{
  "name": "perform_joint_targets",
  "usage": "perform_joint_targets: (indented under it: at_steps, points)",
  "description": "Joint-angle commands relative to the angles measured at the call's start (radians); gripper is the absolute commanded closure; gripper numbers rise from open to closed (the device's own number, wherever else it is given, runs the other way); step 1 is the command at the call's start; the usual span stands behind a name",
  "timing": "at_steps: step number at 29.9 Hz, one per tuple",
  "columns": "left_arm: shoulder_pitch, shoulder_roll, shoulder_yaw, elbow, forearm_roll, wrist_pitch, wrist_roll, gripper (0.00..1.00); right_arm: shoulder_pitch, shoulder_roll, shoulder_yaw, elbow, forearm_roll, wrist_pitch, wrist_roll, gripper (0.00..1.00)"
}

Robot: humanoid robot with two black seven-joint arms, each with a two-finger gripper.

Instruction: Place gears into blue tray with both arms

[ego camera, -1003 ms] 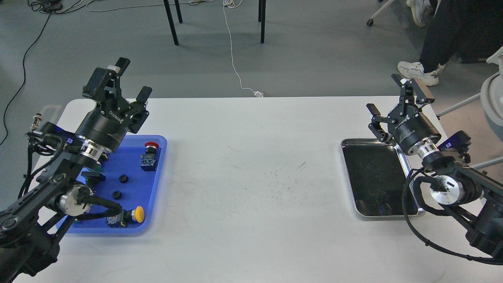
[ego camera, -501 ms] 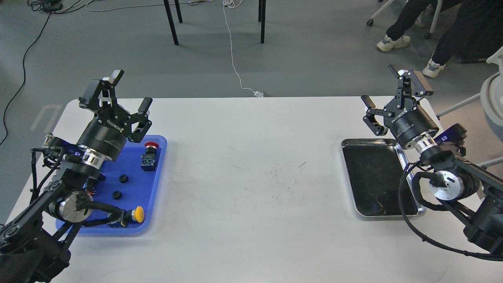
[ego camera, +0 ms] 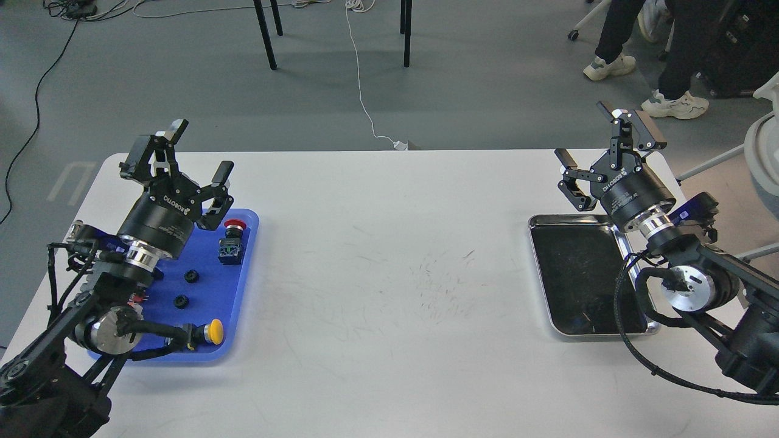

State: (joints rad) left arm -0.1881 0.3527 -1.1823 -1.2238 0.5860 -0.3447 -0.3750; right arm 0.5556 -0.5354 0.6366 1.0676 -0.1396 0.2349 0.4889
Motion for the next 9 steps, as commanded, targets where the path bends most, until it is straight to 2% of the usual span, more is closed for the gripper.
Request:
perform_joint_targets:
  at_steps: [1, 6, 9]
  points:
    - [0.004, -0.008, -0.011, 0.000, 0.000, -0.007, 0.008, 0.02, 0.001, 0.000, -0.005, -0.001, 0.000, 0.000, 0.000, 0.02]
    - [0.018, -0.008, -0.019, 0.000, 0.000, -0.019, 0.016, 0.02, 0.001, 0.000, -0.005, 0.005, 0.000, 0.000, 0.000, 0.02]
    - [0.018, -0.008, -0.031, 0.000, 0.002, -0.022, 0.037, 0.02, 0.000, 0.002, -0.011, 0.009, 0.000, 0.000, 0.000, 0.02]
